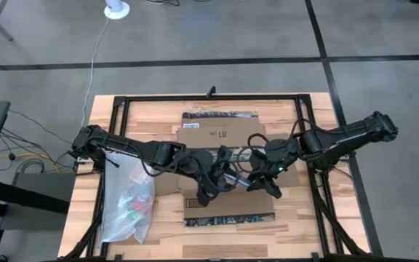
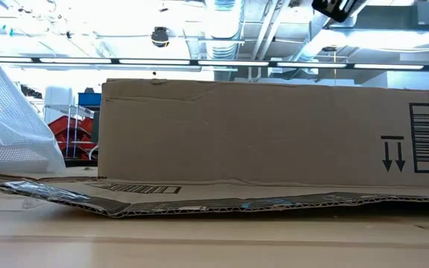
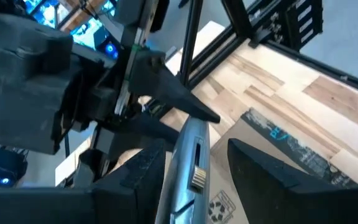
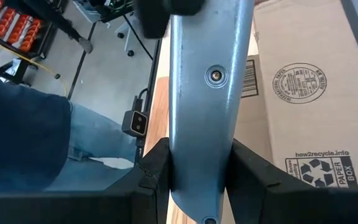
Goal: Unpack boxes
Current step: Break down the box until it is fully flat
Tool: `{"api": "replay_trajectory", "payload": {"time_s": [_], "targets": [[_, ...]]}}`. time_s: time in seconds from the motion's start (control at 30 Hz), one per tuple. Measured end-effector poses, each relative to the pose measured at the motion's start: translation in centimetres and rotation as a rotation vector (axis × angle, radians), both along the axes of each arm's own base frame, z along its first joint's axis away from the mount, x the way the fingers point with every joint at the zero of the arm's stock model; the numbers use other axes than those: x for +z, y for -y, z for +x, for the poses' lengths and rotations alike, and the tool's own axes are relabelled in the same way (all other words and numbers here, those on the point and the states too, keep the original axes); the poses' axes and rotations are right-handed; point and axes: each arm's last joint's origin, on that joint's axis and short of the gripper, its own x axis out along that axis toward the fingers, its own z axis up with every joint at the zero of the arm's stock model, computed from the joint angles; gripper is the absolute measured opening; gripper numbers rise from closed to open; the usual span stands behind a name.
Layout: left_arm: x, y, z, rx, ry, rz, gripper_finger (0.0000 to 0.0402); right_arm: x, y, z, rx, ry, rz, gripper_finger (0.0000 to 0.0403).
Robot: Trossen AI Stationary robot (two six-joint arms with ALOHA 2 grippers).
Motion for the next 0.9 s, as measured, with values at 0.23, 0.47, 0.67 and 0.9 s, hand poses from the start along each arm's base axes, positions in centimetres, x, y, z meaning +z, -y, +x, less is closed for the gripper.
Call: {"api": "replay_trajectory", "payload": {"time_s": [0.23,0.47,0.67,0.9], "targets": [[0.0,-0.2,0.0,-0.004,-0.003,0.001,0.0162,0.0,0.0,0.0,0.012,-0.002,0.004,0.0099],[-1.3,-0.3,1.2,-0.011,-0.013,0.042,0.0162,-0.1,-0.1,-0.1,0.021,-0.012,0.013,0.0099],[-1.1,-0.2,1.4,-0.016,0.027,0.041,0.0162,0.0,-0.1,-0.1,0.026,-0.011,0.011,0.0099],[-1.7,-0.1,1.7,-0.027,0.009,0.068,0.0162,-0.2,-0.1,-0.2,0.029,-0.028,0.014,0.0099]]}}
